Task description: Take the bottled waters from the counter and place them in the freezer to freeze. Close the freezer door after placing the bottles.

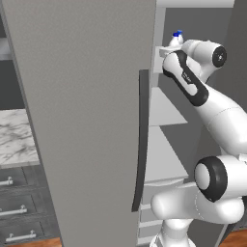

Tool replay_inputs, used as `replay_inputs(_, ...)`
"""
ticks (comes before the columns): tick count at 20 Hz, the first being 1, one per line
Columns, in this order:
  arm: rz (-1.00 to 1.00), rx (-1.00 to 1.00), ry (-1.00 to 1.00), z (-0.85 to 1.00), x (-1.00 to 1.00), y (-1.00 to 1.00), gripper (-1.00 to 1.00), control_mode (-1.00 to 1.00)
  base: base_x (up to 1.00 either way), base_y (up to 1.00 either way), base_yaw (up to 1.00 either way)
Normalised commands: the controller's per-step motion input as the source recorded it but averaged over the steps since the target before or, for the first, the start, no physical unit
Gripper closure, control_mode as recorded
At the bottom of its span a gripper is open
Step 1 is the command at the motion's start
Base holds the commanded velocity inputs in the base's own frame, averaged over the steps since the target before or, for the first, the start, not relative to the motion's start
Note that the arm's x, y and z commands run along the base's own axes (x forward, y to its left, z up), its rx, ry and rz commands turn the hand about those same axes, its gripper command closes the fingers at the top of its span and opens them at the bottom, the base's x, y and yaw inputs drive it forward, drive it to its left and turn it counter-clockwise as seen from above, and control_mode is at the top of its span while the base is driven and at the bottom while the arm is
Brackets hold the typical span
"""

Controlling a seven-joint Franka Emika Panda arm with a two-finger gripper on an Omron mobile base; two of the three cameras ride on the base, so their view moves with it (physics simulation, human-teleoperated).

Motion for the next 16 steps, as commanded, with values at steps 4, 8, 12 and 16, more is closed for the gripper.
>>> replay_inputs(4,0.0,0.0,0.0,-0.23,0.24,0.0,1.0,-1.0,0.0,0.0,0.0)
replay_inputs(8,0.0,0.0,0.0,-0.14,0.12,-0.04,1.0,-1.0,0.0,0.0,0.0)
replay_inputs(12,0.0,0.0,0.0,-0.06,0.02,-0.04,1.0,-1.0,0.0,0.0,0.0)
replay_inputs(16,0.0,0.0,0.0,-0.01,0.1,0.0,1.0,-1.0,0.0,0.0,0.0)
